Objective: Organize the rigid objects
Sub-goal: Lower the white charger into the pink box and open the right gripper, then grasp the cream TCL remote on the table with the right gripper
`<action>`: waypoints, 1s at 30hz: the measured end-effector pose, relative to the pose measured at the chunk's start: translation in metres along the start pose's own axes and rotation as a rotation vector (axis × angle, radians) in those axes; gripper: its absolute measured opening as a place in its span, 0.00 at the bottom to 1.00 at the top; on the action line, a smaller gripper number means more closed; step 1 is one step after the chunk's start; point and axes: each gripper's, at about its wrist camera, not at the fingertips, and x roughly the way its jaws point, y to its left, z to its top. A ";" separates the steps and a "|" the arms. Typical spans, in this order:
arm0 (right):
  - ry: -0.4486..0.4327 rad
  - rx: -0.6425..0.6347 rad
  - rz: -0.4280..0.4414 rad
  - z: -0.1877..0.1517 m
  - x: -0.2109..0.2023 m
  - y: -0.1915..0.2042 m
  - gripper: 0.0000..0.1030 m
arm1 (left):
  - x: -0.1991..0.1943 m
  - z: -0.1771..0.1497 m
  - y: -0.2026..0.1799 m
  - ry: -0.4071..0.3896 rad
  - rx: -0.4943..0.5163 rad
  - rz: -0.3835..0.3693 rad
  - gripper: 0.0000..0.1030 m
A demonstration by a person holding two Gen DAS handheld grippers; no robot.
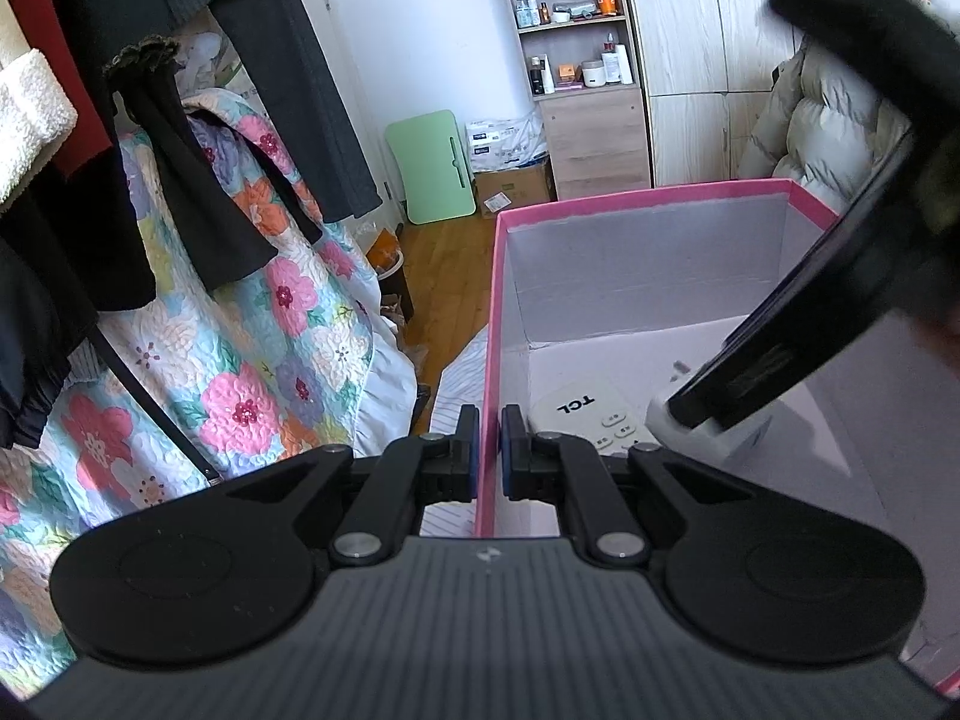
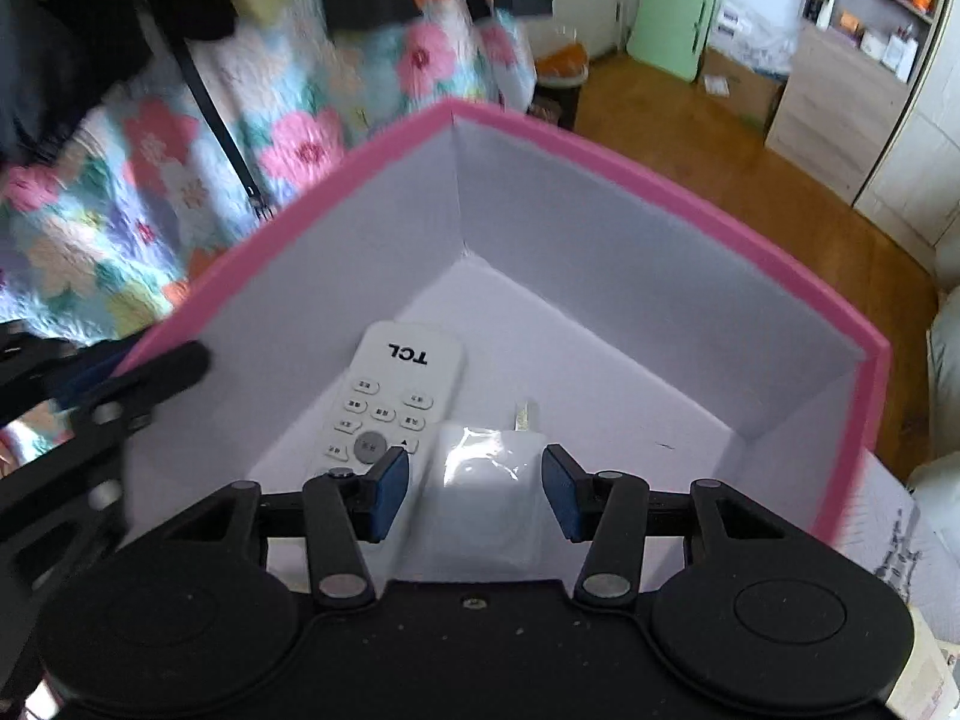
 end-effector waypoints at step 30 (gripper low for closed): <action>0.079 -0.317 -0.262 -0.083 -0.048 -0.161 0.73 | 0.000 -0.001 0.000 -0.008 0.021 0.002 0.06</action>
